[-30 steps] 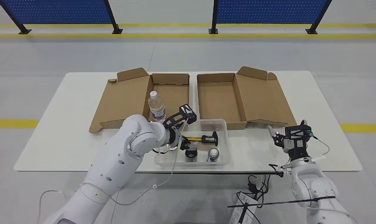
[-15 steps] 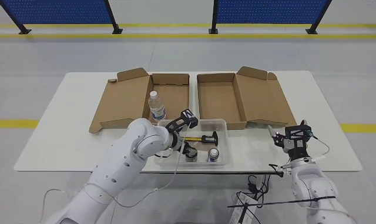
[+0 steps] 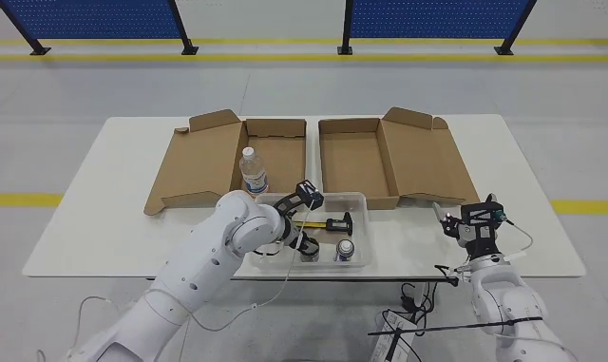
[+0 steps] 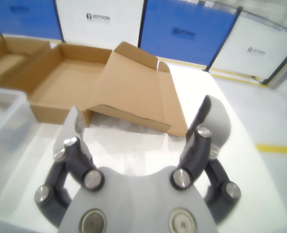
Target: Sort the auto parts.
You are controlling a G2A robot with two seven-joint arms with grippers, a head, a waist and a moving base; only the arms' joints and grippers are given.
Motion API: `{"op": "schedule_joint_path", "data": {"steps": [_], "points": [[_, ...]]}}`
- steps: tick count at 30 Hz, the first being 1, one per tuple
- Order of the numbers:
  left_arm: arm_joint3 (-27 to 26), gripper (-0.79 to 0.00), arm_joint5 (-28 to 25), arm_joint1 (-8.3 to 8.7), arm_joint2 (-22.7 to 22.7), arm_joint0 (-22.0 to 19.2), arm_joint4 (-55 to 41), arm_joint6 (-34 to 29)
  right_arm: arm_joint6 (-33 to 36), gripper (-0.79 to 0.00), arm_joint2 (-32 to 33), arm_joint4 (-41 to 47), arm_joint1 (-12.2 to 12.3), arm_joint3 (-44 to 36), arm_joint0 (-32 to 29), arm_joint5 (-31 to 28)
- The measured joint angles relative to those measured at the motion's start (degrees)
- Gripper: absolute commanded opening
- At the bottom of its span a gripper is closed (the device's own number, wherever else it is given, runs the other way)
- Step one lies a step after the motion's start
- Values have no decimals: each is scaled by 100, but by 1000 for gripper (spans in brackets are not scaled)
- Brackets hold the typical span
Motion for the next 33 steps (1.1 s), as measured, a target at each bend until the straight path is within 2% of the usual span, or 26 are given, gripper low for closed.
{"op": "schedule_joint_path", "data": {"steps": [10,17,18,19,22,28,33], "points": [[170,-132,38,-18,67,-118,14,-83,0,0,0,0,0,0,0,0],[259,-200,-12,-23,103,-176,-57,-209,0,0,0,0,0,0,0,0],[277,-243,-16,-27,119,-187,-63,-231,0,0,0,0,0,0,0,0],[293,-320,-16,-31,136,-199,-70,-249,0,0,0,0,0,0,0,0],[361,-388,-5,-49,196,-240,-107,-297,0,0,0,0,0,0,0,0],[505,-431,14,-98,339,-339,-186,-338,0,0,0,0,0,0,0,0],[608,-431,-4,-140,458,-420,-257,-363,0,0,0,0,0,0,0,0]]}}
